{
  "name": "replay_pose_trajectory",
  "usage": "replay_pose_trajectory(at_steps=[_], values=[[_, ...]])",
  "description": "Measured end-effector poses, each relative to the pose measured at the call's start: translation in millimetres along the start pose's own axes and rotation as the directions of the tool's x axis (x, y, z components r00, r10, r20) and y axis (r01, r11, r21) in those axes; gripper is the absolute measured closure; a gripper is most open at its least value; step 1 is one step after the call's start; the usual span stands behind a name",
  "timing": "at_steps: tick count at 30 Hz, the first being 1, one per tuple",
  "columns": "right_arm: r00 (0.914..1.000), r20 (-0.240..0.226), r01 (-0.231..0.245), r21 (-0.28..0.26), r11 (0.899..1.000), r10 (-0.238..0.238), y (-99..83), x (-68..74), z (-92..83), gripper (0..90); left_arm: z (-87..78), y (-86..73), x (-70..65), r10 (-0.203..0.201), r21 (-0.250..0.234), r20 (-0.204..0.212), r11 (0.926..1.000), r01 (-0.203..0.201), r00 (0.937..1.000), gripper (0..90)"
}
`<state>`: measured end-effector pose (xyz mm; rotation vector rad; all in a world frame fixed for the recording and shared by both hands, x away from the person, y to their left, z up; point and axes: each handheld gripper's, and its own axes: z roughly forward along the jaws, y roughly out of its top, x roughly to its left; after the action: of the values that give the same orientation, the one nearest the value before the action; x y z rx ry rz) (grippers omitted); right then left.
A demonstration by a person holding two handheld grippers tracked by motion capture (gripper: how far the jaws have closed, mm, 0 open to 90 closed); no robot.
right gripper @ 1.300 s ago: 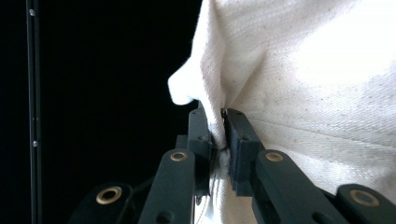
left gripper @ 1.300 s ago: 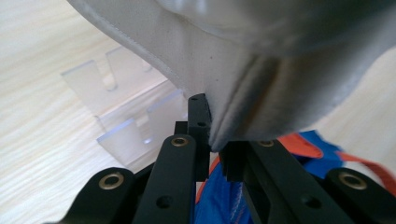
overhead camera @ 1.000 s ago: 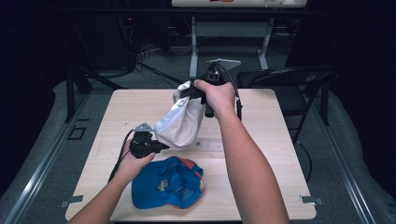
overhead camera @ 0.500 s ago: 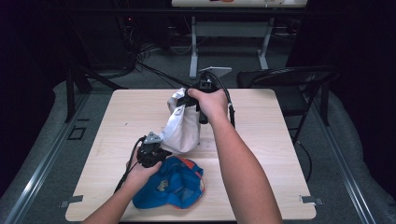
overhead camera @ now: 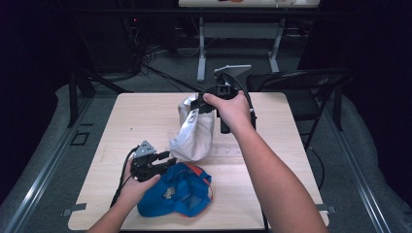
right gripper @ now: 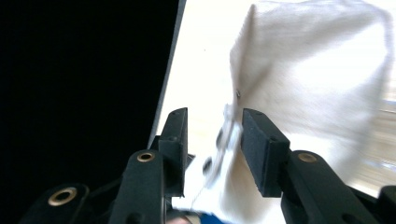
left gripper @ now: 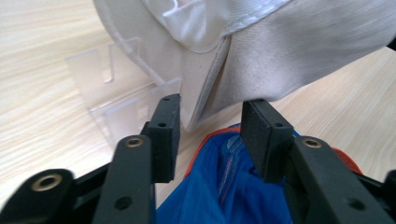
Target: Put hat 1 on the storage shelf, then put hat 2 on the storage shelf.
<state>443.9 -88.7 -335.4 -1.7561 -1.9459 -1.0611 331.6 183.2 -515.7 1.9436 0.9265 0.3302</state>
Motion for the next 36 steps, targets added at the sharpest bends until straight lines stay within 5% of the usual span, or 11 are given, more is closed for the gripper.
replay_pose_trajectory(at_steps=[6,14,17,26,36], values=[[0.9974,0.024,0.069,-0.037,0.997,-0.069,-15.8,-1.9,-28.6,60.6,-22.3,-10.4,9.8,-0.008,0.002,-0.048,1.0,0.008,0.9988,52.1],[0.9889,0.048,0.143,-0.052,0.988,-0.141,-53.9,-14.7,-36.5,60.4,-39.8,-23.9,20.9,-0.052,-0.007,-0.093,0.9987,0.051,0.9944,51.1],[0.9879,0.045,0.151,-0.049,0.987,-0.149,-67.3,-22.8,-34.0,60.4,-39.5,-29.1,26.9,-0.082,-0.015,-0.099,0.9966,0.081,0.9917,51.4],[0.9948,0.004,0.101,-0.03,0.994,-0.101,-88.7,-56.7,-13.1,62.1,-35.7,-38.0,36.9,-0.067,0.027,-0.135,0.9971,0.072,0.9886,53.8],[0.9888,0.073,0.134,-0.042,0.99,-0.131,-113.7,-71.0,2.4,62.1,-42.5,-39.3,41.9,-0.077,0.018,-0.148,0.9966,0.08,0.9861,55.9]])
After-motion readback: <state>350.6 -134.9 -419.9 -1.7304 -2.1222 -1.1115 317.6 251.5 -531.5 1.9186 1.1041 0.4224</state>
